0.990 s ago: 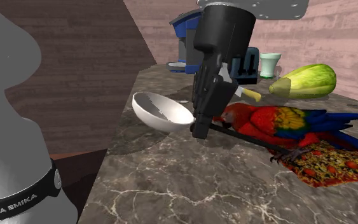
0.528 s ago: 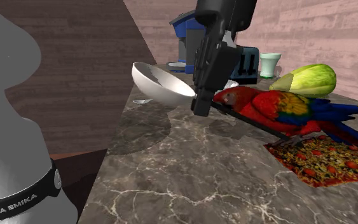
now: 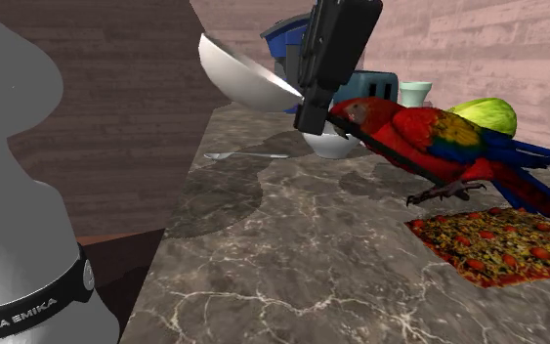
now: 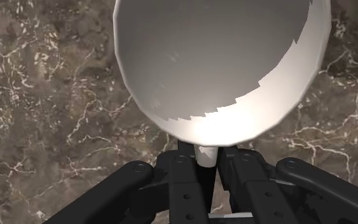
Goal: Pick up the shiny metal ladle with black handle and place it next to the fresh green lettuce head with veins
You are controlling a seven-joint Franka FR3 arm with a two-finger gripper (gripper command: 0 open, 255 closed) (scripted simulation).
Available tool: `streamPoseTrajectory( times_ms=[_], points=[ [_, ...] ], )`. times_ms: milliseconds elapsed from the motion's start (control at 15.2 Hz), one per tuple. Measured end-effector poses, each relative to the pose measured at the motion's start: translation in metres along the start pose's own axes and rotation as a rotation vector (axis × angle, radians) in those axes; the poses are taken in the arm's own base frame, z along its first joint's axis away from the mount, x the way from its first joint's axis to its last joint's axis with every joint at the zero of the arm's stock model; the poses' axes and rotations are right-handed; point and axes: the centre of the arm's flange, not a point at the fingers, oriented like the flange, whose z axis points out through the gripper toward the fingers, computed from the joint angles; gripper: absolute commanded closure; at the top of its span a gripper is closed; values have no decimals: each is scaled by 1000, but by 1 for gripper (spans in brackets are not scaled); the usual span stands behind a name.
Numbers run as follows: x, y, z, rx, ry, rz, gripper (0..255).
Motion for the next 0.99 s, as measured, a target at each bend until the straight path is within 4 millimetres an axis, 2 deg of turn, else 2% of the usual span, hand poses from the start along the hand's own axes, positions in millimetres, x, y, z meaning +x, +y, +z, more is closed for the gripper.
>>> streamPoseTrajectory(
  times_ms=[660, 726, 990],
  points=[
    [-11, 6, -50, 0, 1, 0, 255],
    [-7, 3, -52, 0, 1, 0, 255],
    [23, -29, -65, 0, 1, 0, 255]
  ],
)
